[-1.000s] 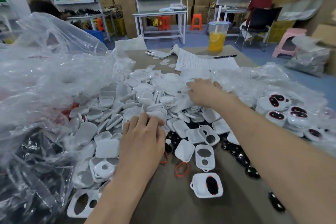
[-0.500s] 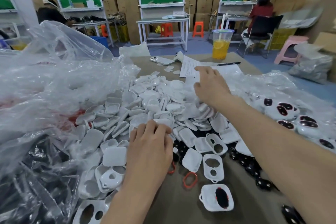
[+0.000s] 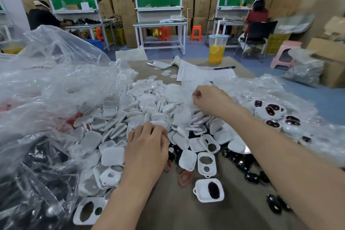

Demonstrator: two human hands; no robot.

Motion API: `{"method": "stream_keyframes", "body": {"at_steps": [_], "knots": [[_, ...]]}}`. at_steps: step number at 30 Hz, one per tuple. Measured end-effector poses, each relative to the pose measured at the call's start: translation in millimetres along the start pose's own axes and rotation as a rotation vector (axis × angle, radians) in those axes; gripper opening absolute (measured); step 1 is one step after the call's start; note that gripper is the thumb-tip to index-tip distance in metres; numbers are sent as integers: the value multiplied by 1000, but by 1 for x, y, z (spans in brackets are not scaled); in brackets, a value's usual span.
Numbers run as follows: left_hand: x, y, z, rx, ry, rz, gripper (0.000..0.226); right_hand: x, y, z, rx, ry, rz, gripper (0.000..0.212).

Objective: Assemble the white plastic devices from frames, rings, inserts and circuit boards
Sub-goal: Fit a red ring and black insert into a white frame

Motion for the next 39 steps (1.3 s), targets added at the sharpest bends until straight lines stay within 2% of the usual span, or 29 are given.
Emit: {"method": "stream_keyframes", "body": {"at_steps": [4, 8, 13, 17, 20, 24, 28, 39], "knots": [[1, -1, 1, 10, -3, -19, 9, 23, -31, 10, -404, -9, 97, 20], [1, -8, 4, 18, 20, 30, 10, 55, -53, 17, -660, -54, 166, 19], [1, -34, 21, 27, 140, 246, 21, 104, -34, 37, -1059, -31, -11, 19], [3, -36, 38, 220, 177, 206, 27, 130, -8, 56, -1101, 18, -120, 24], [7, -31, 44, 499, 56, 95, 27, 138, -1, 61, -1140, 47, -174, 26], [9, -17, 52, 813, -139, -27, 12, 144, 3, 51, -1239, 4, -259, 16], [6, -15, 57, 1039, -198, -82, 14, 150, 6, 39, -1293, -38, -366, 14], [11, 0, 47, 1286, -396, -140, 26, 148, 12, 43, -1355, 27, -448, 25]]}}
Point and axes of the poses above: each hand's wrist, its own x-axis away from the middle knuckle, its own y-axis out of the palm, z = x × y, the point moved 6 cm from there along -x, towards the middle knuckle, and after that the axes turned 12 degrees about y, right-handed, at the moved point
